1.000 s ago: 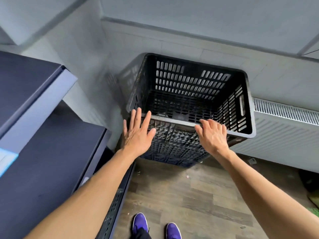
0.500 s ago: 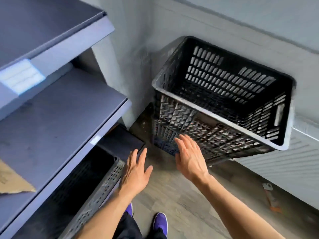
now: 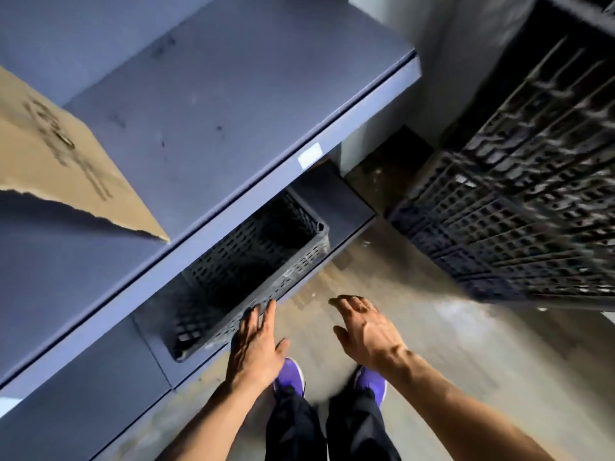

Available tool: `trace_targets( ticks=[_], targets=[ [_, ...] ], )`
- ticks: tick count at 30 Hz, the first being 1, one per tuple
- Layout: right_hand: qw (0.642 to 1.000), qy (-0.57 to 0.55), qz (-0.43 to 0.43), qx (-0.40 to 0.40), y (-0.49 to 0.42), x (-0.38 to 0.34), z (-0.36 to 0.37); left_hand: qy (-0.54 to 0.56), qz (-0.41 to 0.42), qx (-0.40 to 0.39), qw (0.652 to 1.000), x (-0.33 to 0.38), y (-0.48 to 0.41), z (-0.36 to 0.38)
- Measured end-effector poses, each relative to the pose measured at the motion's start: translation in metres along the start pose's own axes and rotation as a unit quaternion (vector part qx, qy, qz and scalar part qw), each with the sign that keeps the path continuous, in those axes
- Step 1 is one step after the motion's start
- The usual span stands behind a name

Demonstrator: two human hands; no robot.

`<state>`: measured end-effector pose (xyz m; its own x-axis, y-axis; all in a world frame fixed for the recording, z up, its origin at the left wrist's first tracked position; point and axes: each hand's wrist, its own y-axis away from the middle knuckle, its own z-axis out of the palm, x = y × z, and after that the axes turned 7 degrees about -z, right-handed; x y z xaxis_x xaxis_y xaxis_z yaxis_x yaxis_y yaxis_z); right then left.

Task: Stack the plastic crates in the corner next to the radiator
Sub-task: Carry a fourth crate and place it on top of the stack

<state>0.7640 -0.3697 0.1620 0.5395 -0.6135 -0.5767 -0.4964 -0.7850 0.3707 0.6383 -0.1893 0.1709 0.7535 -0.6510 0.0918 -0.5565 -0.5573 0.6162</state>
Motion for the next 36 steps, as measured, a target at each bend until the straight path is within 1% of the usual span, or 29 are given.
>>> trace_targets(
  ticks=[4, 6, 10, 12, 14, 16, 18, 21, 23, 26, 29, 31, 34, 35, 36],
  targets=[
    [0.999, 0.013, -0.042, -0.019, -0.043, -0.006, 0.037, 0.045, -0.073, 0.02, 0.996, -0.038, -0.034, 0.023],
    [0.998, 0.022, -0.063, -0.013, -0.068, -0.01, 0.048, 0.036, -0.092, 0.039, 0.994, -0.054, -0.052, 0.032],
    [0.993, 0.061, -0.102, -0.003, -0.11, -0.02, 0.065, 0.053, -0.095, 0.02, 0.994, -0.082, -0.087, 0.05],
    [0.987, 0.098, -0.129, -0.004, -0.129, -0.024, 0.068, 0.058, -0.09, 0.008, 0.994, -0.09, -0.103, 0.051],
    [0.977, 0.156, -0.146, -0.024, -0.147, -0.027, 0.07, 0.035, -0.095, -0.011, 0.995, -0.096, -0.12, 0.047],
    [0.966, 0.217, -0.139, -0.031, -0.163, -0.029, 0.075, -0.001, -0.086, -0.008, 0.996, -0.101, -0.135, 0.046],
    [0.96, 0.251, -0.123, -0.033, -0.169, -0.036, 0.08, -0.023, -0.082, 0.002, 0.996, -0.104, -0.138, 0.046],
    [0.959, 0.261, -0.103, -0.035, -0.165, -0.047, 0.08, -0.029, -0.088, -0.006, 0.996, -0.103, -0.121, 0.045],
    [0.955, 0.271, -0.108, -0.045, -0.159, -0.055, 0.069, -0.025, -0.086, -0.007, 0.996, -0.104, -0.105, 0.037],
    [0.951, 0.275, -0.124, -0.075, -0.146, -0.065, 0.052, -0.004, -0.072, -0.01, 0.997, -0.109, -0.074, 0.019],
    [0.949, 0.268, -0.127, -0.105, -0.133, -0.078, 0.034, 0.002, -0.064, -0.034, 0.997, -0.112, -0.04, -0.003],
    [0.955, 0.247, -0.105, -0.129, -0.123, -0.085, 0.023, -0.003, -0.055, -0.049, 0.997, -0.11, -0.019, -0.018],
    [0.95, 0.228, -0.118, -0.179, -0.093, -0.081, 0.007, -0.013, -0.04, -0.067, 0.997, -0.096, 0.017, -0.044],
    [0.957, 0.183, -0.117, -0.191, -0.078, -0.081, 0.002, -0.019, -0.031, -0.072, 0.997, -0.088, 0.028, -0.052],
    [0.968, 0.141, -0.121, -0.172, -0.068, -0.078, -0.001, -0.025, -0.021, -0.079, 0.996, -0.08, 0.037, -0.059]
  ],
)
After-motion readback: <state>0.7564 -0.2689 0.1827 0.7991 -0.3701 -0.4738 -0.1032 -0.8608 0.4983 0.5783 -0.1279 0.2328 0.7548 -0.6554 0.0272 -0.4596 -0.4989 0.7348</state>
